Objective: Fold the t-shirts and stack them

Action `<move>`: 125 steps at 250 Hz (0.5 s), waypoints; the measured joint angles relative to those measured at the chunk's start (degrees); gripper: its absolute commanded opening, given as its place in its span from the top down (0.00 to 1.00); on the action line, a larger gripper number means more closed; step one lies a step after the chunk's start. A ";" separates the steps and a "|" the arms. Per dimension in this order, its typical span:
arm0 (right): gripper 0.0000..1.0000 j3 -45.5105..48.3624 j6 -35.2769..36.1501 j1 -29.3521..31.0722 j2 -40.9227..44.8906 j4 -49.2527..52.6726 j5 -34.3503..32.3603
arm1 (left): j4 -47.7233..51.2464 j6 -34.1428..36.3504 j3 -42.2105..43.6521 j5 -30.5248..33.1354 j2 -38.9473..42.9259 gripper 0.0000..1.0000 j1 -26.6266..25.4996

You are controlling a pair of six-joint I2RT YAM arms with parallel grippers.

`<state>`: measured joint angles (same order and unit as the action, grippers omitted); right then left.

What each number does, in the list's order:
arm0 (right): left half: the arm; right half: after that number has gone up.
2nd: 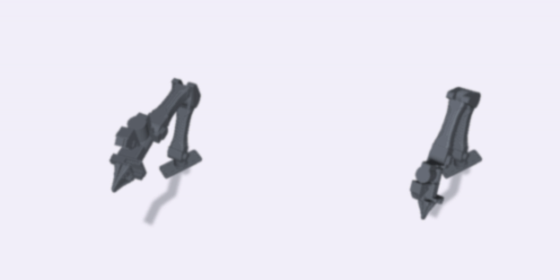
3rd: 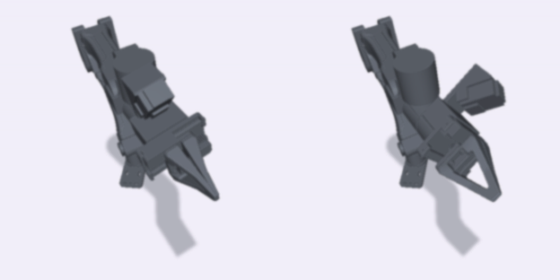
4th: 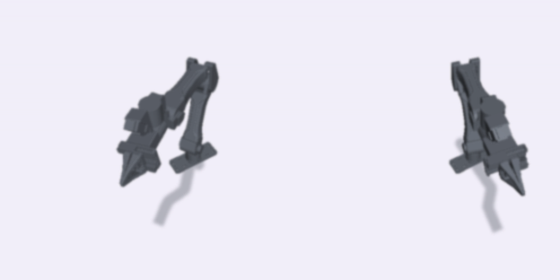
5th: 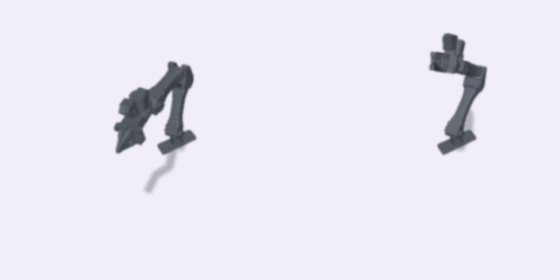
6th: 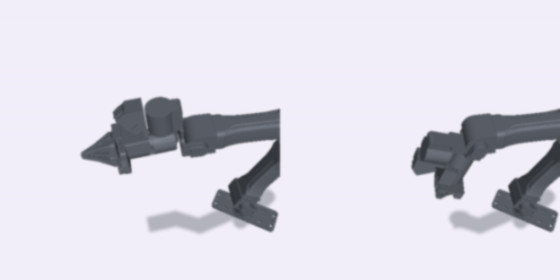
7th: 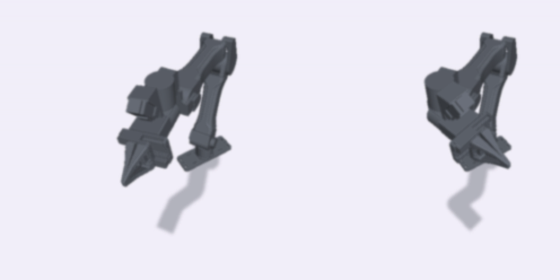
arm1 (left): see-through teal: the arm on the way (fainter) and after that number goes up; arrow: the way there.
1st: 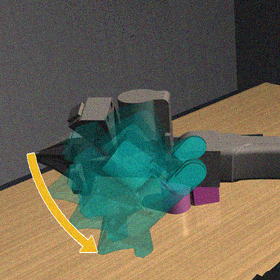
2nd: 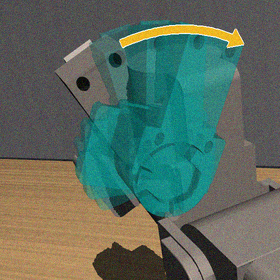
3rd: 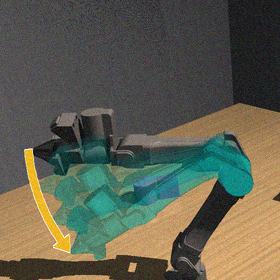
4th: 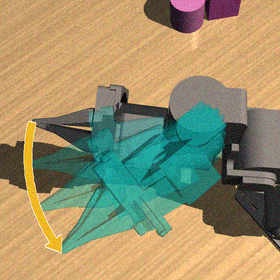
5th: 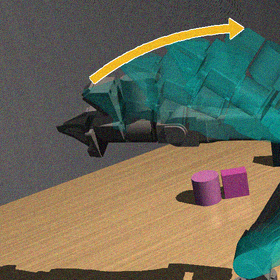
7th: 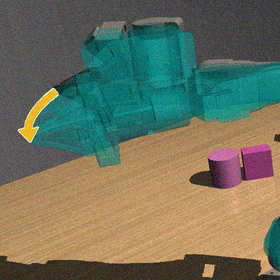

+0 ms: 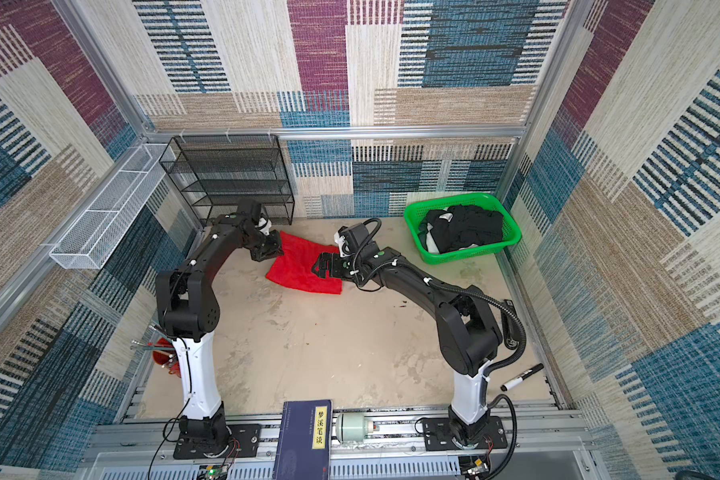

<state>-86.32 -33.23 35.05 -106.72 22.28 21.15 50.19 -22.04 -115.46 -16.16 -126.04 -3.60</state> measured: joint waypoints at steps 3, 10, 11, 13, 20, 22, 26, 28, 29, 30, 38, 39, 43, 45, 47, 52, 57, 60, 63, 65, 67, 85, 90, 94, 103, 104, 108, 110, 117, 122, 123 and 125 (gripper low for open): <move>0.01 -0.07 -0.13 0.02 -0.07 -0.04 0.07 | 0.35 0.15 -0.48 0.31 -0.17 1.00 0.37; 0.01 -0.33 -0.15 0.04 -0.31 -0.04 0.26 | 1.14 0.46 -1.38 1.03 -0.57 1.00 1.29; 0.01 -0.35 -0.15 0.07 -0.35 -0.04 0.26 | 1.20 0.52 -1.44 1.09 -0.61 1.00 1.40; 0.01 -0.44 -0.15 0.09 -0.42 -0.04 0.26 | 1.38 0.68 -1.60 1.18 -0.70 1.00 1.66; 0.01 -0.76 -0.13 0.13 -0.76 0.00 0.28 | 2.03 0.98 -1.90 1.20 -0.87 1.00 2.71; 0.01 -0.85 -0.13 0.13 -0.85 0.00 0.28 | 2.21 1.01 -1.95 1.25 -0.90 1.00 2.97; 0.01 -1.03 -0.13 0.13 -1.05 0.02 0.28 | 2.67 1.07 -1.97 1.29 -0.94 1.00 3.58; 0.01 -1.11 -0.13 0.13 -1.14 0.07 0.28 | 2.84 1.14 -1.97 1.38 -0.94 1.00 3.85; 0.01 -1.16 -0.13 0.13 -1.18 0.09 0.31 | 2.93 1.16 -1.97 1.44 -0.94 1.00 3.98; 0.01 -1.20 -0.13 0.13 -1.22 0.11 0.31 | 3.06 1.18 -1.97 1.51 -0.94 1.00 4.11; 0.01 -1.68 -0.11 0.13 -1.60 0.42 0.31 | 3.82 1.33 -1.92 2.27 -0.94 1.00 5.03; 0.01 -1.73 -0.11 0.13 -1.64 0.46 0.33 | 4.00 1.42 -1.86 2.43 -0.94 1.00 5.27; 0.01 -1.99 -0.09 0.13 -1.84 0.57 0.33 | 4.20 1.46 -1.73 2.49 -0.92 1.00 5.73; 0.01 -2.08 -0.09 0.13 -1.92 0.61 0.33 | 4.28 1.51 -1.64 2.47 -0.90 1.00 6.01; 0.01 -2.19 -0.09 0.13 -2.01 0.68 0.35 | 4.37 1.60 -1.57 2.45 -0.87 1.00 6.27; 0.01 -2.43 -0.07 0.13 -2.23 0.79 0.37 | 4.59 1.77 -1.36 2.45 -0.81 1.00 6.86; 0.01 -2.60 0.02 0.13 -2.45 0.96 0.50 | 4.76 1.95 -1.11 2.49 -0.74 1.00 7.39; 0.01 -2.69 0.20 0.13 -2.54 1.05 0.57 | 4.85 2.14 -0.90 2.49 -0.70 1.00 7.87; 0.01 -2.80 0.28 0.13 -2.67 1.16 0.72 | 4.96 2.34 -0.76 2.49 -0.68 1.00 8.20; 0.01 -2.84 0.33 0.13 -2.73 1.20 0.76 | 5.05 2.47 -0.68 2.47 -0.66 1.00 8.44; 0.01 -2.89 0.33 0.13 -2.80 1.31 0.76 | 5.14 2.56 -0.59 2.47 -0.63 1.00 8.66; 0.01 -3.10 0.37 0.13 -3.32 2.03 1.18 | 6.03 3.32 -0.13 2.51 -0.63 1.00 10.69; 0.01 -3.21 0.39 0.13 -3.45 2.23 1.33 | 6.23 3.61 -0.02 2.56 -0.63 1.00 11.15; 0.01 -3.30 0.42 0.13 -3.56 2.38 1.38 | 6.38 3.78 0.07 2.62 -0.63 1.00 11.47; 0.01 -3.54 0.55 0.13 -3.80 2.51 1.44 | 6.64 4.17 0.24 2.78 -0.63 1.00 12.26; 0.01 -3.56 0.55 0.13 -3.82 2.56 1.46 | 6.67 4.20 0.26 2.80 -0.63 1.00 12.33; 0.01 -3.69 0.55 0.13 -3.91 2.67 1.53 | 6.67 4.28 0.39 2.82 -0.61 1.00 12.61; 0.01 -3.78 0.57 0.13 -3.98 2.69 1.60 | 6.67 4.37 0.46 2.86 -0.59 1.00 12.72; 0.01 -4.00 0.59 0.13 -4.11 2.78 1.70 | 6.69 4.52 0.81 3.34 -0.55 1.00 13.35; 0.01 -4.15 0.70 0.13 -4.22 2.86 1.79 | 6.75 4.68 1.09 3.93 -0.48 1.00 13.81; 0.01 -4.17 0.72 0.13 -4.24 2.89 1.79 | 6.78 4.70 1.14 4.00 -0.48 1.00 13.90; 0.01 -4.20 0.79 0.13 -4.28 2.89 1.81 | 6.82 4.76 1.25 4.09 -0.46 1.00 14.03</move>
<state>-90.52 -32.45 35.18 -111.00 25.17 22.96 57.01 -17.28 -114.21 -12.08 -126.50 10.44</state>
